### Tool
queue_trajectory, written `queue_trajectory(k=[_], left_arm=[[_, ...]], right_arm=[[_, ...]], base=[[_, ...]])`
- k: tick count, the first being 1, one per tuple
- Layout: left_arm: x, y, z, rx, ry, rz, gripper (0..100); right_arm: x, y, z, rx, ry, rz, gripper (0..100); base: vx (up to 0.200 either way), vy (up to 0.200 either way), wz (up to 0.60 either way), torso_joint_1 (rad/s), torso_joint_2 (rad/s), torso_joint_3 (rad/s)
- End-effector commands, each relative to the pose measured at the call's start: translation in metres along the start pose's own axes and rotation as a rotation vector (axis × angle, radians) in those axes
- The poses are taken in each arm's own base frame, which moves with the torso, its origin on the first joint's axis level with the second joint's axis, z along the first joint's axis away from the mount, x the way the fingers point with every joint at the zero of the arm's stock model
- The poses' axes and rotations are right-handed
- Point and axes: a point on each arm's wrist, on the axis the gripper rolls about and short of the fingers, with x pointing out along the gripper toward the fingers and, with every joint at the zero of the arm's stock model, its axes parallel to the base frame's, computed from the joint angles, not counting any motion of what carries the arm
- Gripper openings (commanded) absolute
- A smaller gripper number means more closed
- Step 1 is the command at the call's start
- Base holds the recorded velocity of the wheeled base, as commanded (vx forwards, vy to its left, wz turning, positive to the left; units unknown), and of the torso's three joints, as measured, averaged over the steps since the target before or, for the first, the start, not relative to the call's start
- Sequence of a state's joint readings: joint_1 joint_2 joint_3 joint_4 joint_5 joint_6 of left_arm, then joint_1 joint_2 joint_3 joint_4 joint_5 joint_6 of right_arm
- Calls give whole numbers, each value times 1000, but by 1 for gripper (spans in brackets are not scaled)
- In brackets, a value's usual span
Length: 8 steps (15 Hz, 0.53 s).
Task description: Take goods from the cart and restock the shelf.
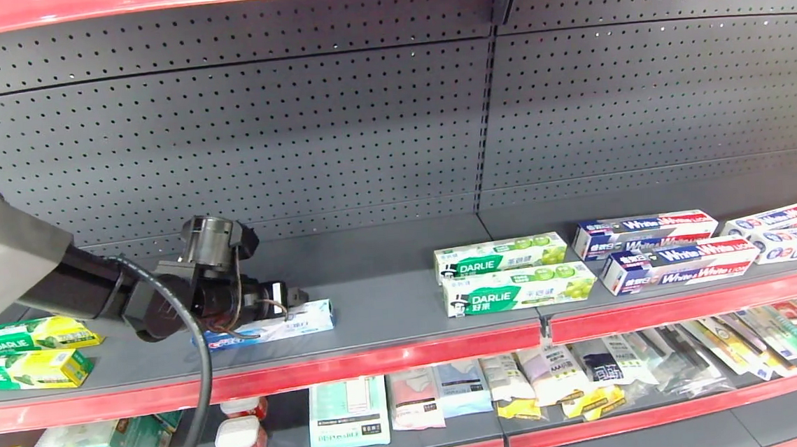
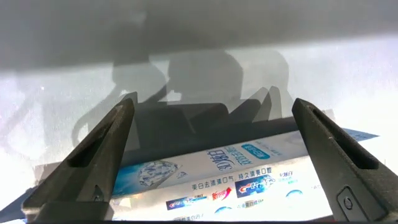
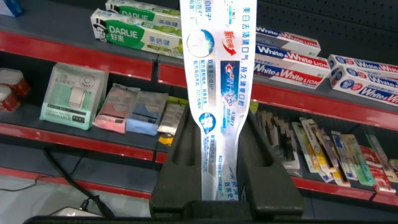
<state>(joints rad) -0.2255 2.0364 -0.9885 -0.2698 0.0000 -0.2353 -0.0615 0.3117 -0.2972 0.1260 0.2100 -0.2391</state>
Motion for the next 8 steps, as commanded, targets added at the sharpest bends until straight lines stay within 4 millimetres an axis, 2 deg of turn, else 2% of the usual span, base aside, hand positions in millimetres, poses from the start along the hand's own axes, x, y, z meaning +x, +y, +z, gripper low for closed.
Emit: queue_trajectory(k=[1,3,8], left_arm=[[-4,0,-3,-1,6,-13,100],[-4,-1,1,-1,-25,-22,100],[-5,0,-8,22,4,-31,100]], right_arm=[[0,0,0,0,1,0,0],[-1,0,0,-2,-7,-1,0],[-1,0,0,-2,-9,-4,0]], base=[[0,0,0,0,0,0],[0,0,0,0,0,0],[0,0,0,0,0,0]])
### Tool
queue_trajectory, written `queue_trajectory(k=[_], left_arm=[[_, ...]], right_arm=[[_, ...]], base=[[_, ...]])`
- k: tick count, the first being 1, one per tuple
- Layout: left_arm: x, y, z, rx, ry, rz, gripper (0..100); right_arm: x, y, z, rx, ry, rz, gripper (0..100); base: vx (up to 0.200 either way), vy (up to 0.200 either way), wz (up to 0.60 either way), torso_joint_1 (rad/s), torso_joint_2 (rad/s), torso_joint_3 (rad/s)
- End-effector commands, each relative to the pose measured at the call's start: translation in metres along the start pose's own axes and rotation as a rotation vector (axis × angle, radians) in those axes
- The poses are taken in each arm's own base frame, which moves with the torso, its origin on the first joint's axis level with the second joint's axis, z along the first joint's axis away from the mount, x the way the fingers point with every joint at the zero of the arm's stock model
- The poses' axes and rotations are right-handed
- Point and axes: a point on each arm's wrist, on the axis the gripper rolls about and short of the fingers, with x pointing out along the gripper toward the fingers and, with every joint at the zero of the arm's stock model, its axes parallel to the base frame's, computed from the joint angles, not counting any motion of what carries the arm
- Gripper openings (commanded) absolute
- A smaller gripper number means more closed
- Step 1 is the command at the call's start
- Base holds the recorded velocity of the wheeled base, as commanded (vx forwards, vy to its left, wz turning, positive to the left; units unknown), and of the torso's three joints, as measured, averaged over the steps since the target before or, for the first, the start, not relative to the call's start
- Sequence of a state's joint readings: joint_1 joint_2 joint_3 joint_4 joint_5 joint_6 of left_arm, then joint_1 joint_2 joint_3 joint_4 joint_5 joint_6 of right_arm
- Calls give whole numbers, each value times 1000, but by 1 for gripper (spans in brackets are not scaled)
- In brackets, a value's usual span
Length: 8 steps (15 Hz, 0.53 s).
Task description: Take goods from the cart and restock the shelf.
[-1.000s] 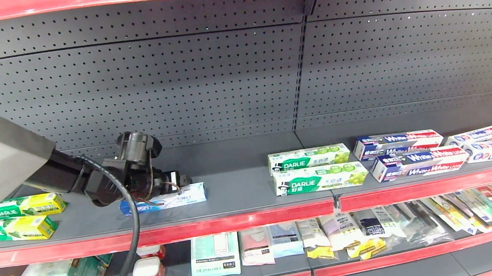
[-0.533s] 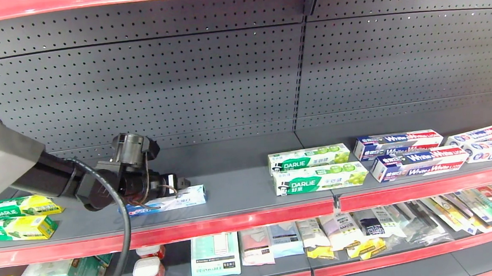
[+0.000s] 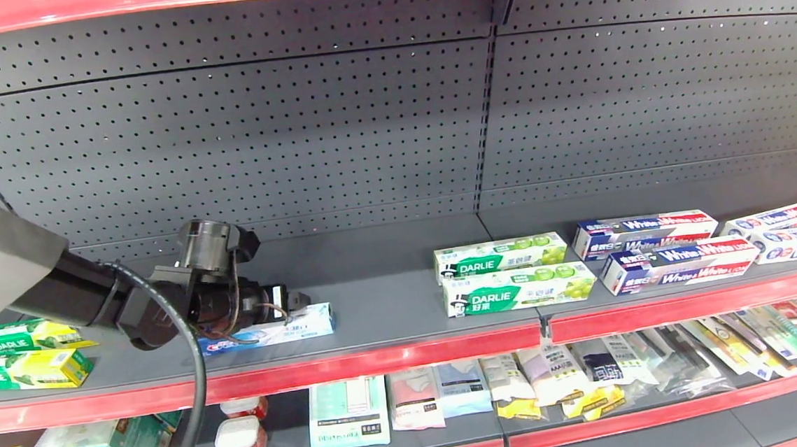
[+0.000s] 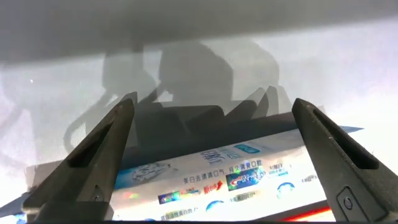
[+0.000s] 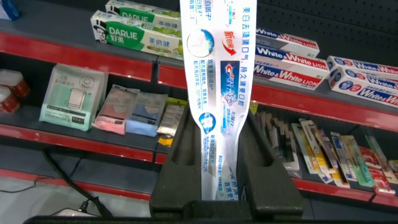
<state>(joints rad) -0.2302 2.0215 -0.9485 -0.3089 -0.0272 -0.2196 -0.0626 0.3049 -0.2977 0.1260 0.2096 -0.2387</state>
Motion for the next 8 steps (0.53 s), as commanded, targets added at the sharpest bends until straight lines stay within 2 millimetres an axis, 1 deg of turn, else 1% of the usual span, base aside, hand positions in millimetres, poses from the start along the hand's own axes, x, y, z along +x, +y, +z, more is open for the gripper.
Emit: queue_trajectory(k=[1,8], left_arm=[[-3,1,-6,6,19,1,100],[-5,1,-9,5,28,-15,100]], right_arm=[[-1,0,0,-1,-4,-1,0],[-1,1,-4,0,2,1,0]], base=[[0,0,0,0,0,0],[0,0,0,0,0,0]])
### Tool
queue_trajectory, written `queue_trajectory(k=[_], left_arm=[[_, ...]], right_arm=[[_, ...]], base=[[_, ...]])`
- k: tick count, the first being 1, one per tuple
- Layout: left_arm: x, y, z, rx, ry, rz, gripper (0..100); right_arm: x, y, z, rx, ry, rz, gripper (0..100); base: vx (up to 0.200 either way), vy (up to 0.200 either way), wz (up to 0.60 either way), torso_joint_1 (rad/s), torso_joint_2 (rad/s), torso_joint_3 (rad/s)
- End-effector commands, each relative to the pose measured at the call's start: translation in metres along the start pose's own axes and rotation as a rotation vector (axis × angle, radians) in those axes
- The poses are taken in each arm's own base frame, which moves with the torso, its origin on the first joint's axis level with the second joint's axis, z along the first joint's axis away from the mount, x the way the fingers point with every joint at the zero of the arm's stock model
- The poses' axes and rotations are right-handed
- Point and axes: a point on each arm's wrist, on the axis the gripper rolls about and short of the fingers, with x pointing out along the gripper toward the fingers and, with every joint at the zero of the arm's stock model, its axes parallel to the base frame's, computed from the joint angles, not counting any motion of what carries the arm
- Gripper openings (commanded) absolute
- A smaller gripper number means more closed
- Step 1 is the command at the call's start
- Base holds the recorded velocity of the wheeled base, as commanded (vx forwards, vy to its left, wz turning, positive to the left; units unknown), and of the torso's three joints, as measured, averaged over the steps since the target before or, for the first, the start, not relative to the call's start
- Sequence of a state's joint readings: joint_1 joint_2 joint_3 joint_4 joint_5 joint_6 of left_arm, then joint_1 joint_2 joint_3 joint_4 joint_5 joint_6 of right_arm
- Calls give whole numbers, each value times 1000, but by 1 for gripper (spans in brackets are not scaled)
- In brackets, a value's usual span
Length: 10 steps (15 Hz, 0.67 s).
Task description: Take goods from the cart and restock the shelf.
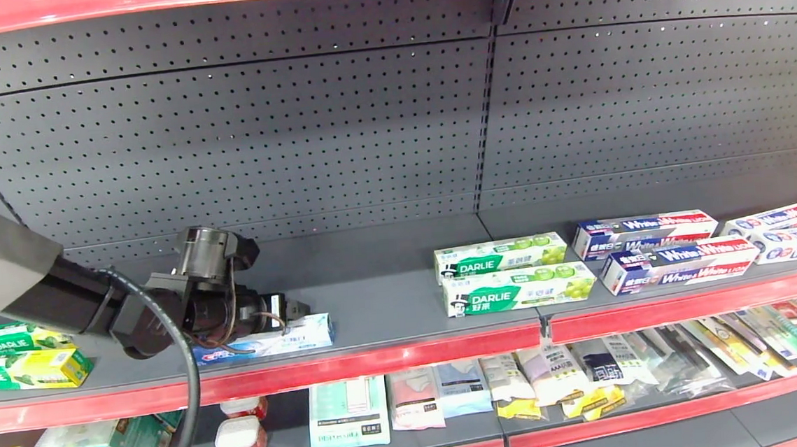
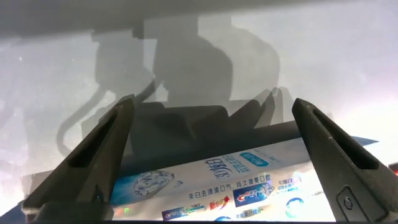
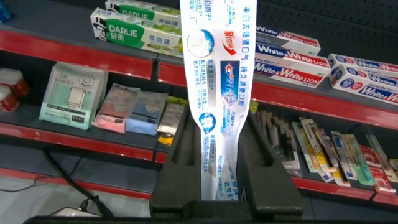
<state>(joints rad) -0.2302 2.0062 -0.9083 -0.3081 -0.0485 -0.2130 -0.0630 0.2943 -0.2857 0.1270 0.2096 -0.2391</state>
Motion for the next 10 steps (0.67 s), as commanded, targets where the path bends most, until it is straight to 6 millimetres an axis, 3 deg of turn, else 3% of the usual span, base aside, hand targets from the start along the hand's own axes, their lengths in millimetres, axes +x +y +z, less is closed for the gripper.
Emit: queue_trajectory(k=[1,10], left_arm=[[-1,0,0,0,0,1,100],[-6,1,-13,0,37,-4,100]], right_arm=[[0,0,0,0,-1,1,0],[0,0,-1,0,-1,1,0]], base=[[0,0,0,0,0,0],[0,0,0,0,0,0]])
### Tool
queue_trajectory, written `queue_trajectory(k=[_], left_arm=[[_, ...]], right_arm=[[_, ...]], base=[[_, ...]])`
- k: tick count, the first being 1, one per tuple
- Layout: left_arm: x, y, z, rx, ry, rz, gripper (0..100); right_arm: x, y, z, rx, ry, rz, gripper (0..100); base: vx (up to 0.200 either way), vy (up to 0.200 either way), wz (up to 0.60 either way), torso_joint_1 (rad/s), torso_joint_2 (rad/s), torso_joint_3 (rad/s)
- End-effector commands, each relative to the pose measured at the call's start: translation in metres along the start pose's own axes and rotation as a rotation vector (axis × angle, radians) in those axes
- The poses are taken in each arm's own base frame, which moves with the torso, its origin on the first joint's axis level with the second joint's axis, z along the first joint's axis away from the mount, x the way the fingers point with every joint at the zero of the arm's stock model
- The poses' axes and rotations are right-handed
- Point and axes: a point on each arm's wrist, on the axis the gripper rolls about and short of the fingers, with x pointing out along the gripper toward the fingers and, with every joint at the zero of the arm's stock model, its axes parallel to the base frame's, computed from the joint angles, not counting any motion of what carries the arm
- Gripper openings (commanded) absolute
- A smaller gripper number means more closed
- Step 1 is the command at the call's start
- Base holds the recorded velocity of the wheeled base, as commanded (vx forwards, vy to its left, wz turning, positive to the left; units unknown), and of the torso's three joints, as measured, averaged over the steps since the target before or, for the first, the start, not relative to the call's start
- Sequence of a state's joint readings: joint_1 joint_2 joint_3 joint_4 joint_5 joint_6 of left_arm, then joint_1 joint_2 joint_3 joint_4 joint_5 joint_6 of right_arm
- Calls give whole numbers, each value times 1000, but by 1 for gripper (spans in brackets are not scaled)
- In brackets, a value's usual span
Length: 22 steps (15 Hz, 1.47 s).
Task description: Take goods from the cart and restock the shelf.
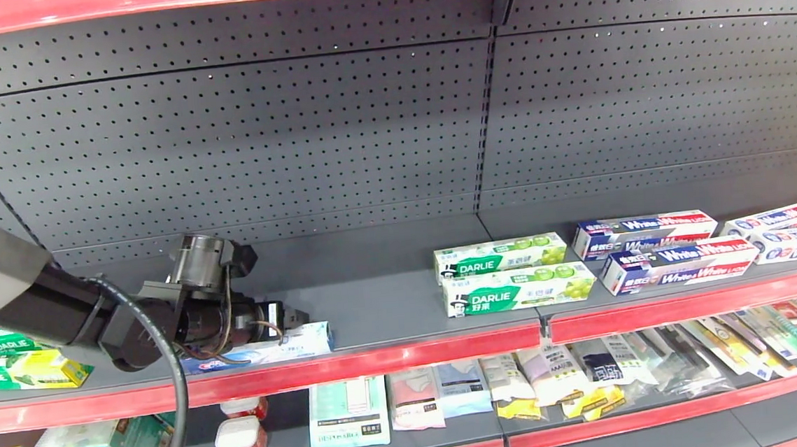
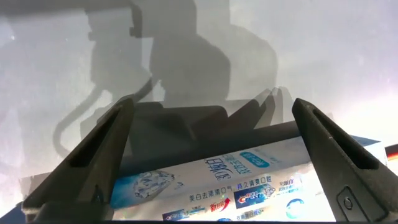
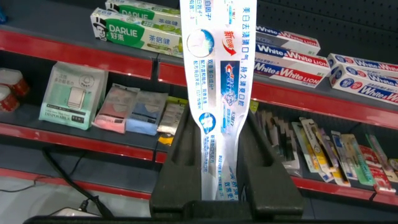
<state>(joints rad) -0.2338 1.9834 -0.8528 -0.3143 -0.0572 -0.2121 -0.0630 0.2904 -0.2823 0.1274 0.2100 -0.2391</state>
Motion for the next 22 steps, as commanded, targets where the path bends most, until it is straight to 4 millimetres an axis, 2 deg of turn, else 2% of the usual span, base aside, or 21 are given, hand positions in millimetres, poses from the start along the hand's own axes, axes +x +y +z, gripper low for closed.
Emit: queue_trajectory(k=[1,18,22], left_arm=[[-1,1,-2,-2,7,1,100],[-2,1,-9,-2,34,-5,100],[-1,0,-3,-4,-52,-30,100]], right_arm=[[0,0,0,0,-1,0,0],[-1,1,-2,-1,-5,-2,0],[-1,1,-4,0,0,-1,0]], base=[[0,0,0,0,0,0],[0,0,0,0,0,0],[0,0,0,0,0,0]])
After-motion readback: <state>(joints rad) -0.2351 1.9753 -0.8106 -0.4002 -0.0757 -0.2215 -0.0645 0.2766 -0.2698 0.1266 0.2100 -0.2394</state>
